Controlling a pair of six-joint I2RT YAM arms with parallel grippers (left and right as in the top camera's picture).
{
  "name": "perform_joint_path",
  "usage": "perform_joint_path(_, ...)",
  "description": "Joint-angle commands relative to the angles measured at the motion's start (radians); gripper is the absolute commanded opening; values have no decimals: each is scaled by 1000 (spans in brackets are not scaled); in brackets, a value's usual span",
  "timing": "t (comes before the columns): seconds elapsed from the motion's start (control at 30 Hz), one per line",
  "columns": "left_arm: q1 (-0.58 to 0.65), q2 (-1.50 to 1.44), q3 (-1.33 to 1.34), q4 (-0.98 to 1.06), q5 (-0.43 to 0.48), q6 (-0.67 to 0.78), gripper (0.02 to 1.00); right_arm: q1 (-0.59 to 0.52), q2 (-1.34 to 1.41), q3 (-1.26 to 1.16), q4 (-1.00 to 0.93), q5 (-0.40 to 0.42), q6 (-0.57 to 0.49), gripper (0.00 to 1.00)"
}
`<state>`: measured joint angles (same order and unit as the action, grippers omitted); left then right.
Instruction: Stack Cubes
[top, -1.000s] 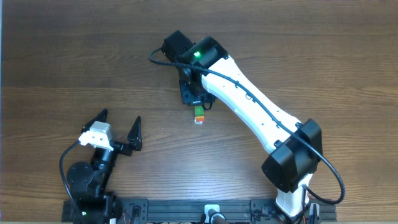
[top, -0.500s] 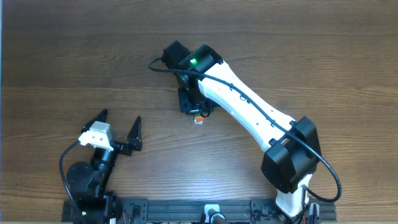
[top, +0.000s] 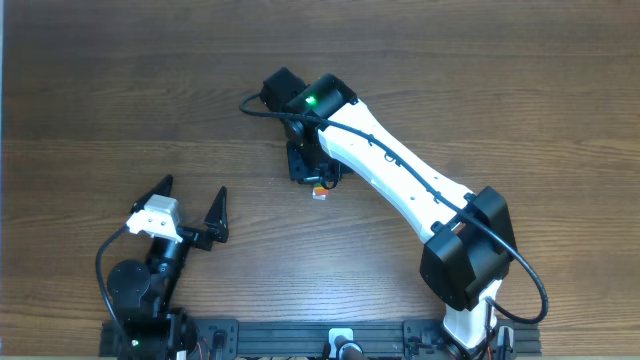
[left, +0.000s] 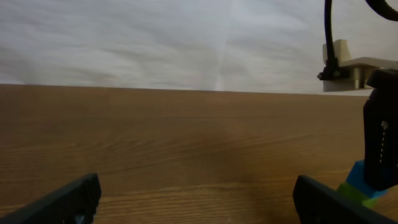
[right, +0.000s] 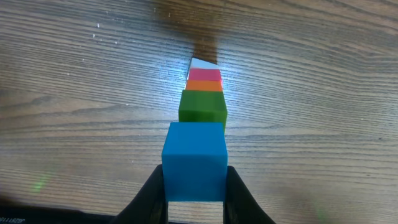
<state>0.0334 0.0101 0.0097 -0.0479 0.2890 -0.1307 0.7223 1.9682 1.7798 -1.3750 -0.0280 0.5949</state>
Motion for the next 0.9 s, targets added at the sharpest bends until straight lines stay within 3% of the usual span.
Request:
perform_joint_path(0.03, -5, -5, -4, -2, 10, 11, 998, -3, -20, -35, 19, 10, 11, 12)
perform_joint_path(0.5, -5, -5, -4, -2, 10, 11, 1000, -5, -20, -61, 59, 10, 11, 34)
perform_joint_path(0.73, -5, -5, -4, -2, 10, 11, 998, -5, -20, -61, 58, 10, 11, 419)
perform_joint_path(0.9, -5, -5, -4, -2, 10, 11, 998, -5, -20, -61, 59, 10, 11, 590)
